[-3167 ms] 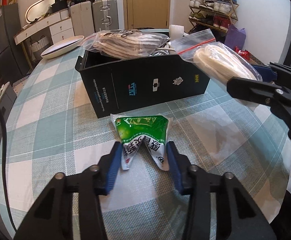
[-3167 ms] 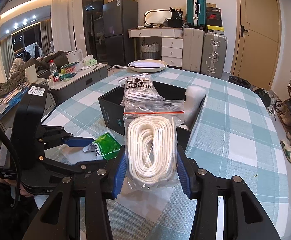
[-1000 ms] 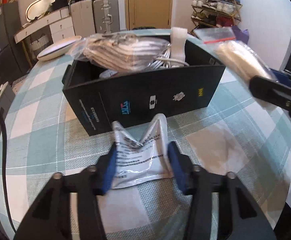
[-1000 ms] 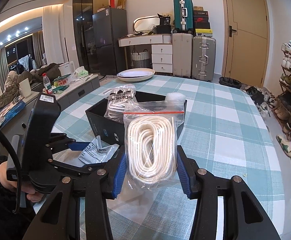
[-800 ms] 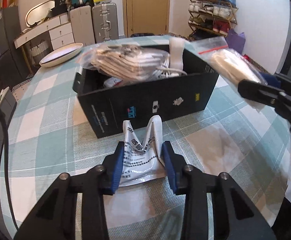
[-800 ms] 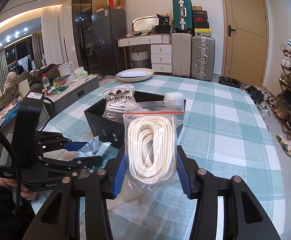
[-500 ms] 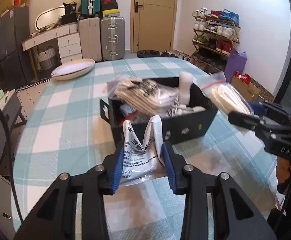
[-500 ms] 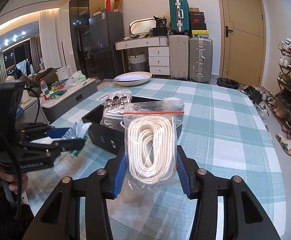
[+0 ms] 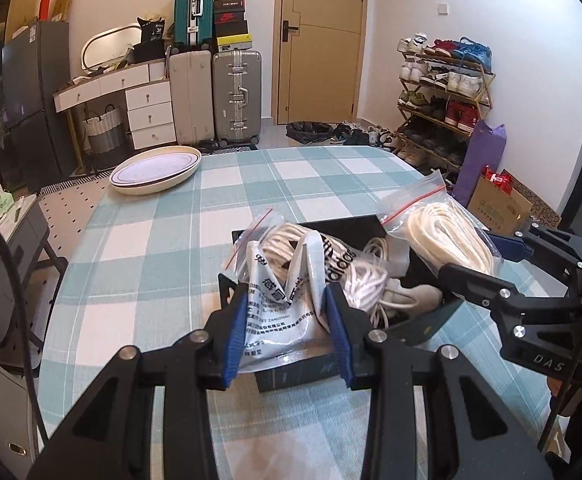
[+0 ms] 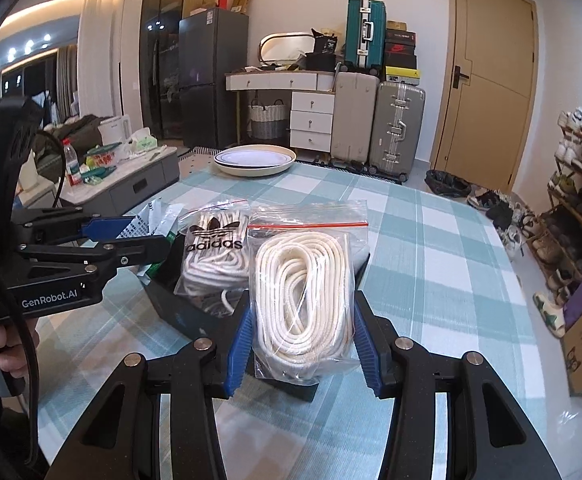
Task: Organize soft objects
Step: 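Carry the packet with the left tool while the right tool carries the rope coil into the box, then open both tools inside the box, releasing packet and rope coil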
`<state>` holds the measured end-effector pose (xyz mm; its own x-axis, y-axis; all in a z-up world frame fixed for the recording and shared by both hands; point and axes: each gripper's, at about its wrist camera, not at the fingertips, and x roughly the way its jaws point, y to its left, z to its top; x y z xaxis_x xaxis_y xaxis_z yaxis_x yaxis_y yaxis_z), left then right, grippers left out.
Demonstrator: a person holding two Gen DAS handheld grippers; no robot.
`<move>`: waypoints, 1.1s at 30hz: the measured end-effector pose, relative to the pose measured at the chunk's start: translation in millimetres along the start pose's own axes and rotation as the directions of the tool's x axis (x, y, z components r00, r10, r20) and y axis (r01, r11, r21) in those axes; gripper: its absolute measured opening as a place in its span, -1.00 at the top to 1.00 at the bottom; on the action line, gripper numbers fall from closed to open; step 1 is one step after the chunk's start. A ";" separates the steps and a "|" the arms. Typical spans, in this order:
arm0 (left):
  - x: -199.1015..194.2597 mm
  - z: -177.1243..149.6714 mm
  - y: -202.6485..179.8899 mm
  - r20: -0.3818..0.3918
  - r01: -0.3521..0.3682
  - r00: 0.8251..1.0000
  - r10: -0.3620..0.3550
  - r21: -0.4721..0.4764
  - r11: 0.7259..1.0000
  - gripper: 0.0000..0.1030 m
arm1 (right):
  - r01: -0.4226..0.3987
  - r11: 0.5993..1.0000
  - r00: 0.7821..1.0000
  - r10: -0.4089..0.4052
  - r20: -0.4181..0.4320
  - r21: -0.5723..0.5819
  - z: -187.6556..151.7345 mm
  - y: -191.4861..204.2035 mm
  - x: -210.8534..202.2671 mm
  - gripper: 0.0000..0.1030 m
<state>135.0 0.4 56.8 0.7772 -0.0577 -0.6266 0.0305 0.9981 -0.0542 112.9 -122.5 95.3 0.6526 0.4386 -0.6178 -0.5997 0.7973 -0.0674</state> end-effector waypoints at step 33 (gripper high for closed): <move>41.8 -4.8 -17.3 -0.060 0.023 0.998 -0.019 0.070 0.997 0.29 | -0.027 0.990 0.993 0.011 -0.117 -0.138 4.3 0.8 57.1 0.09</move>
<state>164.0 -19.3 27.9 0.7372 -0.0780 -0.6711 0.0926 0.9956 -0.0140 151.7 -95.0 63.4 0.5876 0.3955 -0.7059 -0.6753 0.7203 -0.1585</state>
